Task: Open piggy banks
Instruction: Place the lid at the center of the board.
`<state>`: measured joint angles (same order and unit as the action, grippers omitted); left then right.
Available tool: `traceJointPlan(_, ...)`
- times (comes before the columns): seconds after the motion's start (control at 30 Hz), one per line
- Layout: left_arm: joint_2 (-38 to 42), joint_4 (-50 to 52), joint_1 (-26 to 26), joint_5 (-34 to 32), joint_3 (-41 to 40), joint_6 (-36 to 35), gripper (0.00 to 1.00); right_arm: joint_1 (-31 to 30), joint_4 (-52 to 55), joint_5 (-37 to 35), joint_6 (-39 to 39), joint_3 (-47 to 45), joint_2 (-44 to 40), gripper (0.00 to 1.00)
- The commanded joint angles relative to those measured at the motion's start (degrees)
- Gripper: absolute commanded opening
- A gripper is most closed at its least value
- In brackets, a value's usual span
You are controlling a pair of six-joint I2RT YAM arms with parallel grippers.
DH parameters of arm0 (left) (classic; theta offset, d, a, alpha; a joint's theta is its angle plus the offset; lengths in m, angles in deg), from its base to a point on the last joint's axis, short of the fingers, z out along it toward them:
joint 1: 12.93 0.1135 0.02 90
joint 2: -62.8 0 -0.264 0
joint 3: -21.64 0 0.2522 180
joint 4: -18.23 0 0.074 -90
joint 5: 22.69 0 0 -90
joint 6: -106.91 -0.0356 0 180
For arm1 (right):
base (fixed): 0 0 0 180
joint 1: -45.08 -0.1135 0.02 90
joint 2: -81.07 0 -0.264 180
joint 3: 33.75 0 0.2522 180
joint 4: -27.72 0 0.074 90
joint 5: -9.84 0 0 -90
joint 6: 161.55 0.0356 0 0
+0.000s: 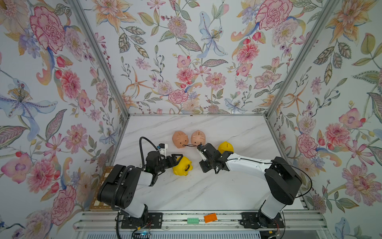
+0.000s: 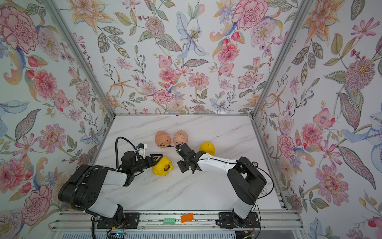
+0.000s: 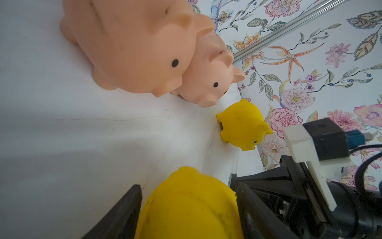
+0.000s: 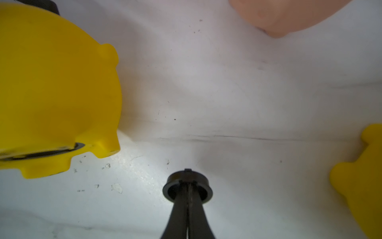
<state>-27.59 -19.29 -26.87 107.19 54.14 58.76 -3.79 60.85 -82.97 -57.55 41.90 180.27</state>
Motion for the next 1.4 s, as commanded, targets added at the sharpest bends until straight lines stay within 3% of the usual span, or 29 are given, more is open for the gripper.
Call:
traceJointPlan(0.0,-3.4,15.3,-1.1,-2.5,-4.1,-4.2,0.74,0.5,5.8,0.9,2.1,2.5,2.0,0.00)
traceJointPlan(0.37,-3.7,14.9,-1.1,-2.2,-4.1,-4.1,0.74,1.4,5.7,4.1,2.7,4.8,5.9,0.05)
traceJointPlan(0.67,-3.8,14.8,-1.0,-2.2,-4.1,-4.0,0.75,1.3,4.6,3.2,2.6,4.8,5.2,0.18)
traceJointPlan(0.77,-3.8,14.8,-1.0,-2.2,-4.1,-4.1,0.74,1.4,0.8,3.9,2.3,2.0,0.6,0.29)
traceJointPlan(0.87,-3.8,14.8,-1.0,-2.2,-4.1,-4.0,0.74,1.6,-5.0,9.9,1.3,-3.0,-5.8,0.47)
traceJointPlan(1.07,-3.8,14.6,-1.0,-2.4,-4.1,-3.9,0.74,2.6,-19.7,31.2,6.4,-11.9,-13.6,0.85)
traceJointPlan(1.17,-3.7,14.4,-1.0,-2.4,-4.1,-3.6,0.74,0.9,-25.6,35.9,10.0,-13.6,-13.7,0.93)
traceJointPlan(1.37,-3.1,14.1,-1.0,-2.6,-4.1,-3.3,0.75,-2.4,-42.8,37.1,20.5,-17.6,-11.6,0.94)
